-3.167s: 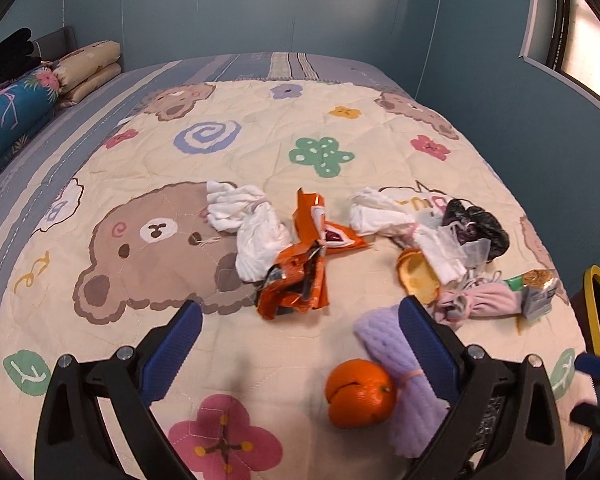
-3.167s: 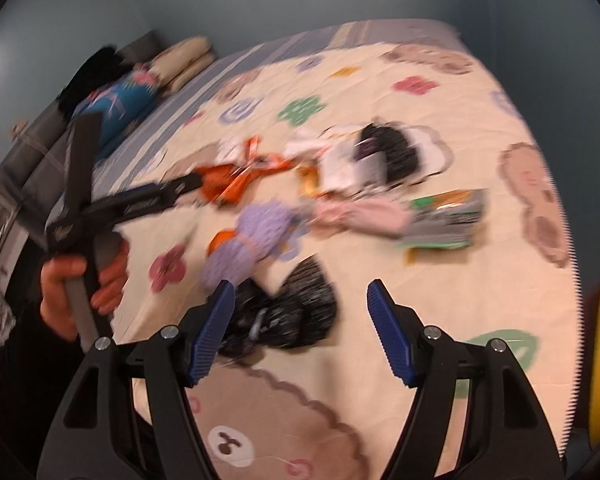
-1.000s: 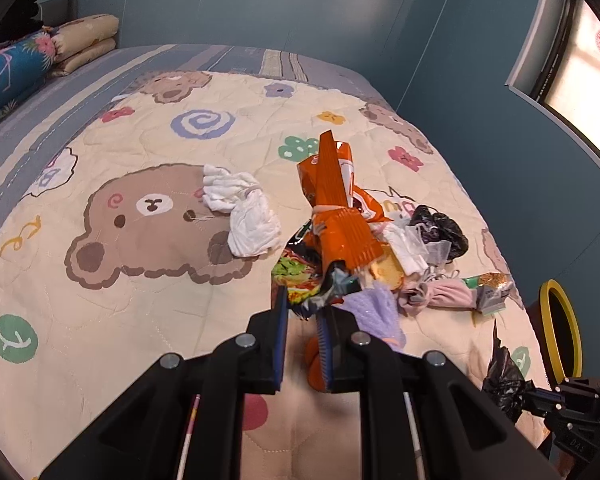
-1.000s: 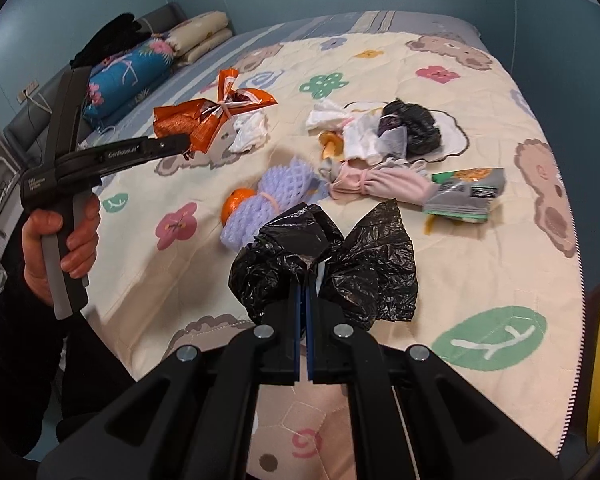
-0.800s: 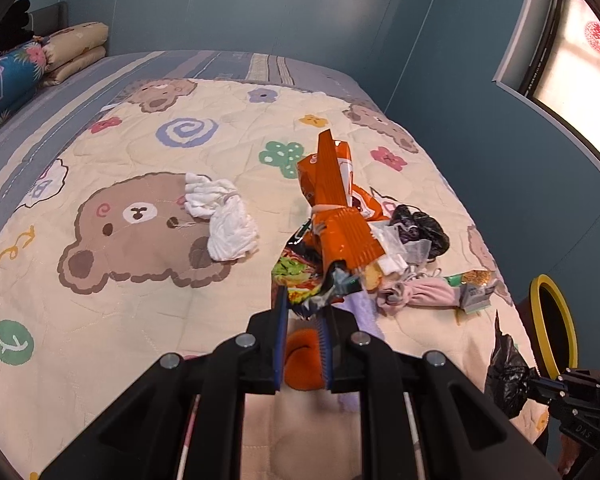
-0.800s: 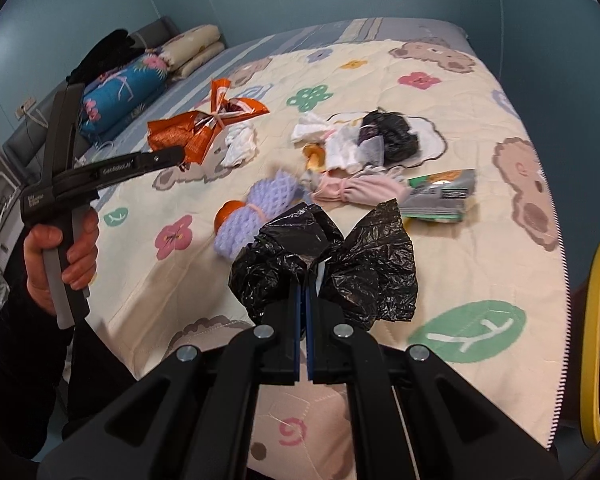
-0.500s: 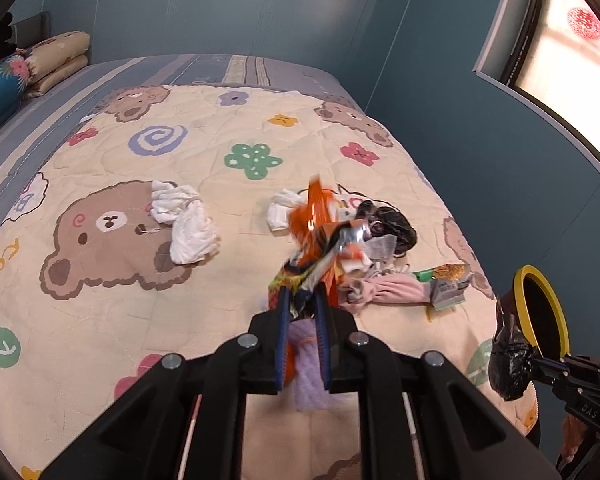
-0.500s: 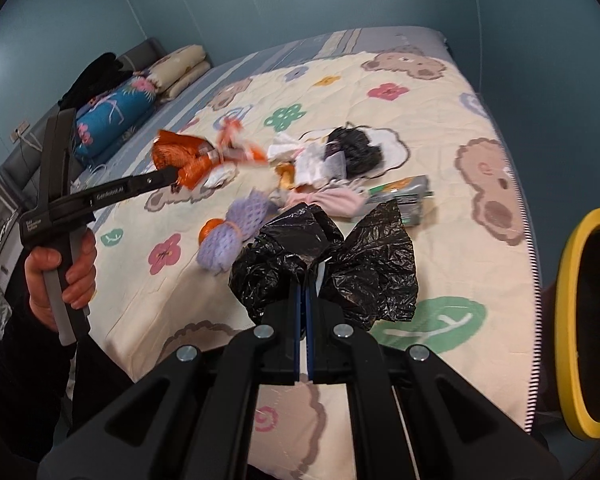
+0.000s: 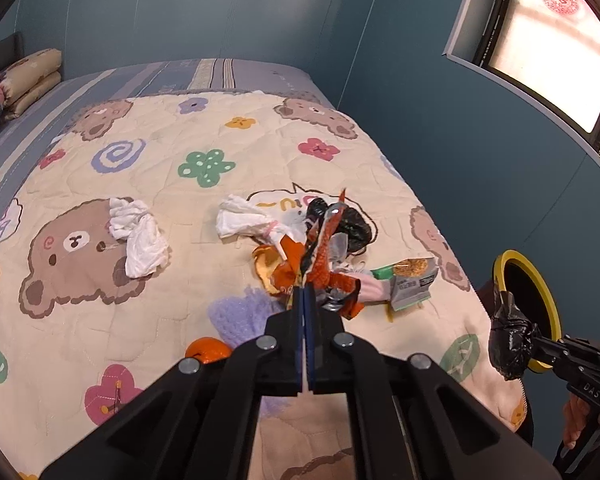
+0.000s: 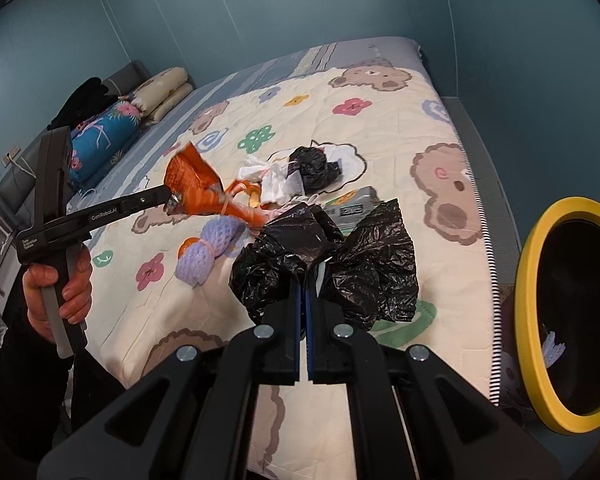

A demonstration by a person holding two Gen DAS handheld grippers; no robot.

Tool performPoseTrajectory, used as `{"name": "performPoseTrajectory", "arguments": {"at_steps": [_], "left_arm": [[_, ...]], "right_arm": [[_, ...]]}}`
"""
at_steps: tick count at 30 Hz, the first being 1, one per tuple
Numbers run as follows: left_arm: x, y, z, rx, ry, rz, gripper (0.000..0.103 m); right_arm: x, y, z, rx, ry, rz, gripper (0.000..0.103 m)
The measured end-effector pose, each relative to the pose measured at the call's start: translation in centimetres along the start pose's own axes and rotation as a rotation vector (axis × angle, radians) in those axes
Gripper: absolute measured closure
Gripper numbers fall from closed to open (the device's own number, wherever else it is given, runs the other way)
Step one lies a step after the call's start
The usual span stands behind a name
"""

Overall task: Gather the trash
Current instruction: 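Carry the wrapper and black bag to the yellow bin and open both tools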

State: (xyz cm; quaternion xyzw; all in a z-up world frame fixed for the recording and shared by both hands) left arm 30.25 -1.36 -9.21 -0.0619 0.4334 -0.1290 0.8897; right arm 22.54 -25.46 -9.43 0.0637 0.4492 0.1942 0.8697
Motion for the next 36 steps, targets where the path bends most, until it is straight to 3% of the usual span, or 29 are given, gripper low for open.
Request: {"name": "performPoseTrajectory", "arguments": {"at_steps": [8,21,36], "left_arm": [[-0.8,-3.4,0.4,0.067,-0.020,-0.033,0.103],[-2.0,-10.6,2.2,0.130,-0.056,-0.170,0.103],[1.1,-23.4,2.9,0.280,-0.012,-0.324,0.103]], "right_arm": [[-1.6,-1.4,-0.1,0.031,-0.034,-0.007,0.101],[-7.3,-7.4,1.2,0.120,-0.152,-0.085,0.101],[-13.6,-17.1,1.3,0.263,-0.245,-0.220,0.101]]}}
Point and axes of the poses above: each gripper's, at about its wrist camera, not at the fingertips, and x roughly the way its jaws point, y to its left, z to its top, the point moved 6 cm from there along x, roughly the way its jaws point, and after that the axes turned 5 degrees about y, right-handed, at the moved point
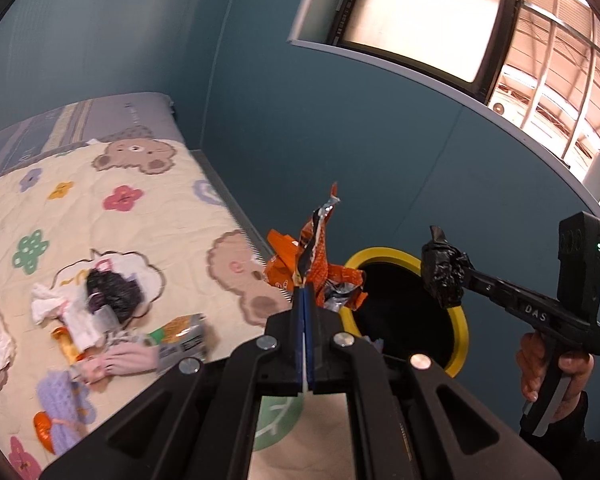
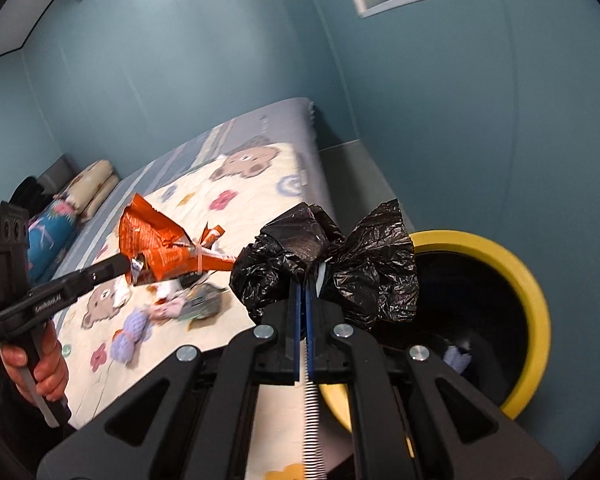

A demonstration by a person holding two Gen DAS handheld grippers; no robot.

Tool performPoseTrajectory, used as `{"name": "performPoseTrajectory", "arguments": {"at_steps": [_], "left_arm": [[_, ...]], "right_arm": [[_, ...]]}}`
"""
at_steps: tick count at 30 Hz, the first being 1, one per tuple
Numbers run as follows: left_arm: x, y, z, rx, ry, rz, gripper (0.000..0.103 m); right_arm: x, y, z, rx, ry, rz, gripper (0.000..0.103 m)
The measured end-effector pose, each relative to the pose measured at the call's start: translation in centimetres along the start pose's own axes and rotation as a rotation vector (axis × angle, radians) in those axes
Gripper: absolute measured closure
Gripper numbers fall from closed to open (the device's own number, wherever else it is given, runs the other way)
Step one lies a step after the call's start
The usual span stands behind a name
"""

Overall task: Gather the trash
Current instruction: 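Carry the wrapper and black bag to the yellow bin and open both tools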

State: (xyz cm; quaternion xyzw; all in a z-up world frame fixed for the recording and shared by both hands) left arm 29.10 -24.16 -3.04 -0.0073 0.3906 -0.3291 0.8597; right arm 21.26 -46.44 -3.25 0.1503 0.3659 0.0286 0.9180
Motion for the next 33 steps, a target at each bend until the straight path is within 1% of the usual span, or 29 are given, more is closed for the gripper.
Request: {"name": "performPoseTrajectory", "arguments": {"at_steps": [4,9,16,23,25,31,33], "left_arm": [[2.0,-2.7,0.4,0.037,0.020,-0.039,0.103],[4.8,-5.9,0.3,0.079,0.052,-0.065,0.103],[9.1,-8.4,-0.7,0.096,0.119,-0.084,0.103],[12.8,-10.0,-2.6,0.098,0.189,-0.085,0.103],[13.7,-10.3,-3.1,0.092,0.212,-0.095,0.103],[15.0,-11.0,-3.9,0.084,0.241,-0.101,0.102],[15.2,-11.1,-4.0,0.073,0.252,-0.106,0.100]], "right_arm": [[-0.4,-2.8,0.3,0.036,-0.006,-0.037,0.101],[-0.4,-5.7,0.4,0.078,-0.005,-0.072,0.101],[0.7,-9.3,-0.1,0.150,0.020,-0.095,0.101],[2.0,-11.3,-0.9,0.189,0.046,-0.108,0.101],[2.2,-11.6,-1.1,0.193,0.055,-0.113,0.100],[3.0,-12.2,-1.4,0.211,0.067,-0.128,0.100],[2.9,-12.4,-1.5,0.213,0.069,-0.131,0.100]]}}
Point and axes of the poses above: each gripper's, at about its wrist camera, not at the fingertips, and x roughly the way its jaws point, y to its left, z to its top, the point moved 6 cm from there along x, roughly the way its jaws point, and after that the axes turned 5 degrees about y, right-handed, at the moved point
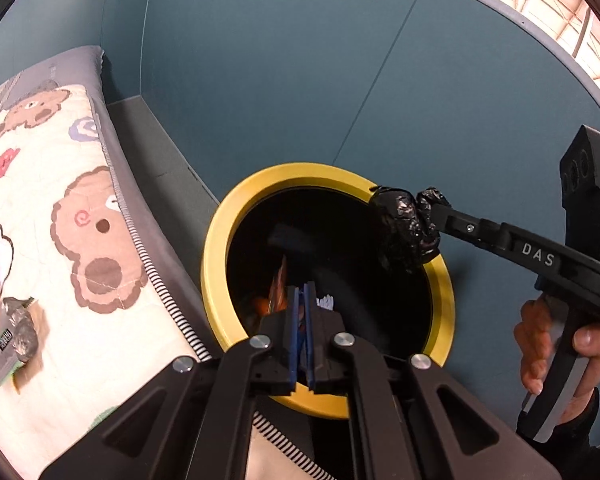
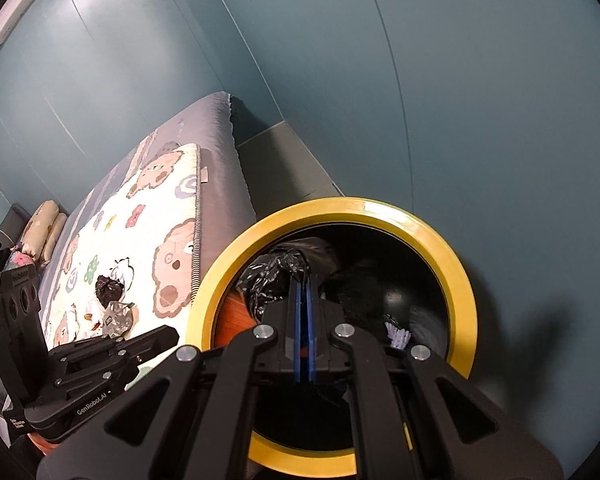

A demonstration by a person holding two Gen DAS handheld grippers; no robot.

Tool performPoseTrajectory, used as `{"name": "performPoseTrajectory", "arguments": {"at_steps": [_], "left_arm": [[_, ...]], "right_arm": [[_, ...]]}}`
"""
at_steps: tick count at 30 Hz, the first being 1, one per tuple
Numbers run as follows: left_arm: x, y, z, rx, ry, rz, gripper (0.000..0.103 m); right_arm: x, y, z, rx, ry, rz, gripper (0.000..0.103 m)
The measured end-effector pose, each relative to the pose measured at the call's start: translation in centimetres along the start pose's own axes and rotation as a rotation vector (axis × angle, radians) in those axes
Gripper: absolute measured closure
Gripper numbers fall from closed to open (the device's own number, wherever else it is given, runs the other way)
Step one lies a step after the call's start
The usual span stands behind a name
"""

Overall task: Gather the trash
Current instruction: 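Carry the wrapper and black bag to the yellow bin and open both tools, then move both open tools back over the bed toward the remaining trash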

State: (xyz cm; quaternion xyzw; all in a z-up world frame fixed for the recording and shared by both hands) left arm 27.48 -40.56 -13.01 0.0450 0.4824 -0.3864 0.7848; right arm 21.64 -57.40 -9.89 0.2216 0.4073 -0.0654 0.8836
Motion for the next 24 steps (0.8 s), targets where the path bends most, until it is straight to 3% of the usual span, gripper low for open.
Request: {"name": "performPoseTrajectory", "arguments": {"at_steps": [1,3,4,6,8,17,24], "left_arm": [[0.0,0.0,-0.1,-0.006,0.004,-0.004,0.097],[-0.2,0.2,-0.2,-0.016,0.000,-0.001,0.077],[-0.2,0.6,-0.1,-0.020,-0.007,0.005,0.072],[-0.8,1.2,-0.2,-0.033,-0.018,0.016,0.058],[-1.4,1.9,-0.3,-0.056,-0.025,0.021,0.053],[-6.0,6.4,-2.0,-0.119,-0.089,0.106,0.028],[-10.2,11.5,-3.4,-0.179,-0.136,0.172,0.021]], "right_arm": [[-0.1,-0.1,0.0,0.001,0.000,-0.002,0.100],[-0.3,-0.2,-0.1,0.004,-0.004,-0.010,0.099],[-0.3,-0.1,-0.2,0.006,-0.004,-0.014,0.098],[-0.3,0.0,-0.2,0.009,-0.004,-0.017,0.090],[-0.4,0.0,-0.3,0.016,-0.010,-0.023,0.070],[-0.5,1.4,-0.9,0.008,0.009,-0.026,0.065],[-1.1,5.6,-1.2,-0.066,0.006,0.012,0.060]]}}
Point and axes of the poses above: each gripper's, at about its wrist camera, not at the fingertips, and x roughly the way its jaws point, y to its left, z to its top, the point moved 6 cm from there along x, roughly the way its jaws point, and after that the axes turned 5 degrees about y, right-handed, at the moved point
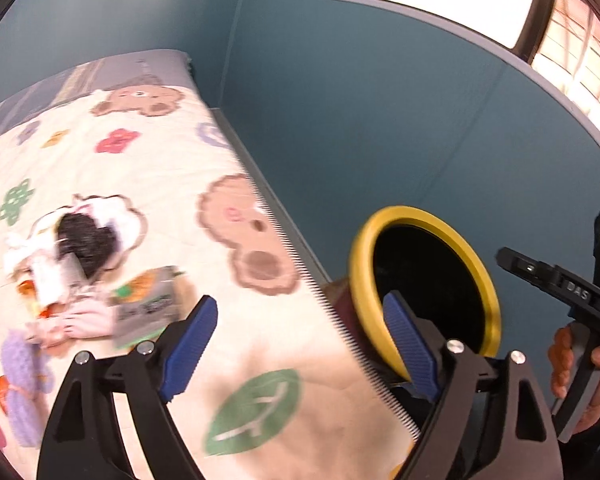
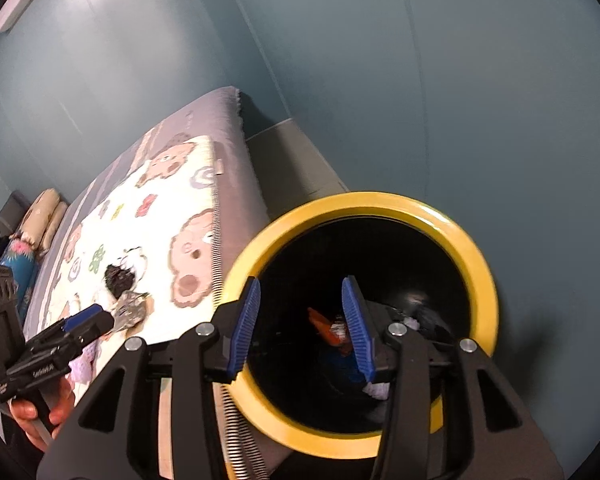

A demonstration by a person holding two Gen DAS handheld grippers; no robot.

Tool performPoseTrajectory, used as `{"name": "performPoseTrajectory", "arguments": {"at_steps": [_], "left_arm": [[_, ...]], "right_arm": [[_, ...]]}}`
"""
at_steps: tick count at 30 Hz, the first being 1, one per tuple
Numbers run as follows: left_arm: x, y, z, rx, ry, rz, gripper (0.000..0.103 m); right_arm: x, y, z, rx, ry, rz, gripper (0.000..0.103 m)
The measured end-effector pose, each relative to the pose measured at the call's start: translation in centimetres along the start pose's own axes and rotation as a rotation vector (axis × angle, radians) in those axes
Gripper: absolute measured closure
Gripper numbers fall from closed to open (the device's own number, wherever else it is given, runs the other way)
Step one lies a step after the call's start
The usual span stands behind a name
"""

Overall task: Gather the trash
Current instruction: 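Move both open tools back over the bed toward the remaining trash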

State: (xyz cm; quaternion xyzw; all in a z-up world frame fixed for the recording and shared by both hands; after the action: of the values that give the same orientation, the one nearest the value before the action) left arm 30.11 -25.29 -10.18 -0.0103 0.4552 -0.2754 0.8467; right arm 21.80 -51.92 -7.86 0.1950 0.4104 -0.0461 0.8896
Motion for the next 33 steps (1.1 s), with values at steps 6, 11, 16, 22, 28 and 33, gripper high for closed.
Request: {"name": "performPoseTrajectory", "arguments": {"at_steps": [6,11,16,22,28,33], "left_arm": [[-2.8,5.0,0.4,-0.066,-0.041,0.072,0.015],[-5.5,10.3,0.4,-0.137,-0.077,0.134,0.012],[-7.2,15.7,0.1,-0.206,-0.093,0.205,0.011],[-8.6,22.5,-0.7,-0.282,-0.096,0.295,0.011],[-9.6,28.9,-1.7,-0.371,-0.094,0.368,0.011],[-10.0,34.2,-2.7,-0.437,-0.082,0.428,0.011]], "right_arm": [[0.4,5.2,-0.1,-0.084,0.003,0.043,0.052],[1.5,9.7,-0.4,-0.142,0.027,0.082,0.045],[3.6,14.3,-1.0,-0.190,0.070,0.126,0.044],[6.0,18.7,-1.6,-0.246,0.113,0.158,0.043],[9.0,22.5,-2.1,-0.291,0.157,0.174,0.043],[11.9,24.9,-2.8,-0.319,0.199,0.167,0.043]]}}
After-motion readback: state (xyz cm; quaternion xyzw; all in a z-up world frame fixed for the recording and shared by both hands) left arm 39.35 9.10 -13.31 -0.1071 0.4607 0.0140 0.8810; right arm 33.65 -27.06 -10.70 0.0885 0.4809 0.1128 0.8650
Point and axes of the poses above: each gripper's, at about its wrist camera, not at the fingertips, and x roughly the way its jaws point, y to its left, z to its top, the point moved 6 cm from there along x, roughly the way its jaws point, and after that the axes turned 5 degrees about y, right-handed, at the moved point
